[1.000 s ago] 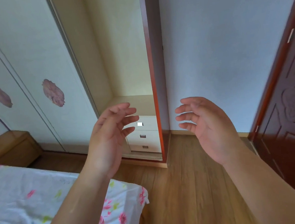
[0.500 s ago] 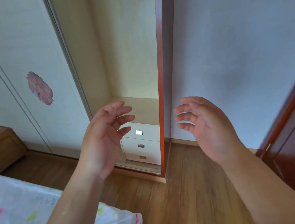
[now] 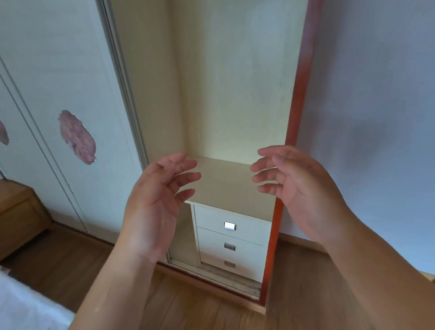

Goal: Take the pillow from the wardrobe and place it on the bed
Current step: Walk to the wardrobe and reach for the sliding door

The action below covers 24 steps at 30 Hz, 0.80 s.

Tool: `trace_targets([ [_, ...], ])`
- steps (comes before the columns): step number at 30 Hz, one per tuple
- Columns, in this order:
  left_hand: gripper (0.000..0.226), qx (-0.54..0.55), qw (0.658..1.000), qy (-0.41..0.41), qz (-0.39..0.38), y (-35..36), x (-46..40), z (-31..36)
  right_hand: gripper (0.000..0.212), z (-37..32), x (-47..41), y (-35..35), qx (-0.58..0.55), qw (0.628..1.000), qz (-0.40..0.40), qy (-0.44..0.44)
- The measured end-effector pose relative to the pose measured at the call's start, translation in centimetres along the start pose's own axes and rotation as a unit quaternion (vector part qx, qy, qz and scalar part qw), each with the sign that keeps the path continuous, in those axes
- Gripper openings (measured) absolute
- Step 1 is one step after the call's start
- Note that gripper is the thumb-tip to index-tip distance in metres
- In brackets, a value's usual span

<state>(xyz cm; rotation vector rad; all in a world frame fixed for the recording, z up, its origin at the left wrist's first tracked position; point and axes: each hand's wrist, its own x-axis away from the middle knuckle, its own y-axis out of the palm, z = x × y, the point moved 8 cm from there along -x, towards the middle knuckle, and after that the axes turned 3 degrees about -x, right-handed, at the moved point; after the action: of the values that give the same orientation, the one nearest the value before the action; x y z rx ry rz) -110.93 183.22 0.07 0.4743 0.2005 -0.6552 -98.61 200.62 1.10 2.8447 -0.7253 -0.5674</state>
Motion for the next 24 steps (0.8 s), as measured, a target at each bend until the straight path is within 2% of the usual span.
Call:
trace_targets([
  [14,0.025,-0.083,0.989,0.035,0.114,-9.4,-11.4,-2.3,0.020,10.3,-17.5,5.5,-0.090,0.986,-0.136,0.041],
  [19,0.026,-0.103,0.980,0.051,0.162,-10.6,-17.6,-3.4,0.021,12.9,-25.2,5.8,-0.109,0.975,-0.184,0.059],
  [24,0.027,-0.127,0.974,0.061,0.176,-10.1,-23.6,-5.0,0.019,13.7,-32.5,5.3,-0.136,0.966,-0.215,0.055],
])
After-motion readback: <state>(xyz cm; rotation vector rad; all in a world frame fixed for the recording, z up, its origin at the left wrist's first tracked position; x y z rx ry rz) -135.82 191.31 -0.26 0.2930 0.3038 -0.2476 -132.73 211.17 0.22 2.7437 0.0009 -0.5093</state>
